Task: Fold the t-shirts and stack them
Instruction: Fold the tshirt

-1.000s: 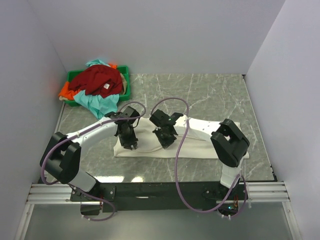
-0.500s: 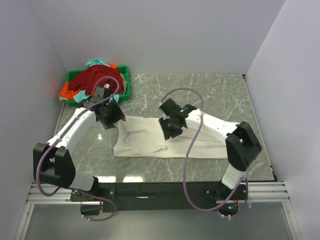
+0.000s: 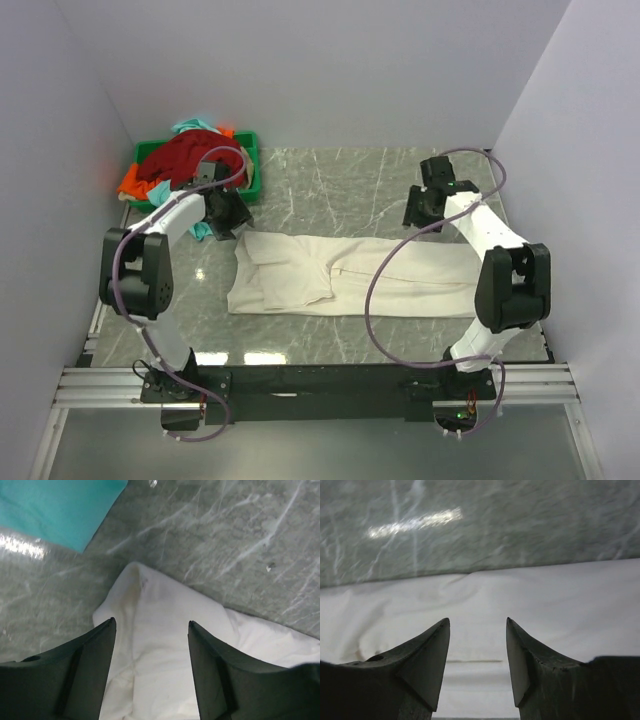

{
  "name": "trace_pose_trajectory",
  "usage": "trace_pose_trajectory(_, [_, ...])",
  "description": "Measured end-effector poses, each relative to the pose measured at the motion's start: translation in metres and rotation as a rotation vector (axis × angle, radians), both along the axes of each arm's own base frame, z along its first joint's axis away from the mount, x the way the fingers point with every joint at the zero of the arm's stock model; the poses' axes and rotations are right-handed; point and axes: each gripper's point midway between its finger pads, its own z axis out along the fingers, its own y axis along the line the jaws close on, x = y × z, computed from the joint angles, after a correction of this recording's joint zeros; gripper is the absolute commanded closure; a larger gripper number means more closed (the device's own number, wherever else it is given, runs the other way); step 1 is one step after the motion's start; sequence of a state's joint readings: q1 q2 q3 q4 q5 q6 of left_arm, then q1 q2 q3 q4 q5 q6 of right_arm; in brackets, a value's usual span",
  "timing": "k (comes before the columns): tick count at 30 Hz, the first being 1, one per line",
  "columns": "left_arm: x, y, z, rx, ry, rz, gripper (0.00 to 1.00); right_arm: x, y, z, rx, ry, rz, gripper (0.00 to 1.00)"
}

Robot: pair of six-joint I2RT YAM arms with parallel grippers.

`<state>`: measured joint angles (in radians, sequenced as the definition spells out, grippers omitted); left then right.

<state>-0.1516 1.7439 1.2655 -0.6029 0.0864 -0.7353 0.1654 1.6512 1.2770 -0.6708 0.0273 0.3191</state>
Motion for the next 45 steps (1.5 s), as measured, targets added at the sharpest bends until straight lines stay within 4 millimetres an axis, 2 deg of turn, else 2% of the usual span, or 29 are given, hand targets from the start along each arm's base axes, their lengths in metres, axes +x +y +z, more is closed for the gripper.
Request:
trace_pose_trajectory(6, [0.021, -0.002, -0.022, 0.017, 0.022, -0.023, 0.40, 0.012, -0.053, -0.021, -0.035, 0.035, -0.138, 0.44])
trace_pose_trajectory(12, [0.029, -0.003, -0.038, 0.026, 0.040, -0.036, 0.50, 0.013, -0.106, -0.040, -0.060, 0.080, -0.272, 0.45])
trace_pose_trajectory(15, [0.030, -0.004, -0.045, 0.024, 0.051, -0.038, 0.54, 0.010, -0.125, -0.044, -0.063, 0.091, -0.323, 0.45])
trace_pose_trajectory(17, [0.031, -0.004, -0.048, 0.023, 0.057, -0.037, 0.61, 0.009, -0.138, -0.046, -0.066, 0.093, -0.356, 0.45])
trace_pose_trajectory(19, [0.032, -0.004, -0.050, 0.023, 0.060, -0.039, 0.62, 0.007, -0.148, -0.049, -0.069, 0.101, -0.384, 0.45])
trace_pose_trajectory(24, [0.037, -0.007, -0.051, 0.005, 0.055, -0.045, 0.64, 0.002, -0.167, -0.054, -0.075, 0.117, -0.435, 0.45])
trace_pose_trajectory(27, [0.038, -0.009, -0.053, -0.010, 0.056, -0.050, 0.71, -0.001, -0.179, -0.054, -0.074, 0.114, -0.467, 0.45])
trace_pose_trajectory(31, [0.038, -0.012, -0.053, -0.027, 0.058, -0.054, 0.86, -0.004, -0.193, -0.055, -0.077, 0.114, -0.507, 0.46])
trace_pose_trajectory(35, [0.037, -0.013, -0.053, -0.034, 0.059, -0.058, 0.99, -0.007, -0.200, -0.065, -0.079, 0.134, -0.527, 0.48])
trace_pose_trajectory(42, [0.037, -0.013, -0.053, -0.033, 0.059, -0.061, 1.00, -0.008, -0.204, -0.086, -0.075, 0.182, -0.536, 0.54])
trace_pose_trajectory(45, [0.037, -0.013, -0.053, -0.033, 0.060, -0.061, 1.00, -0.003, -0.206, -0.087, -0.077, 0.175, -0.537, 0.57])
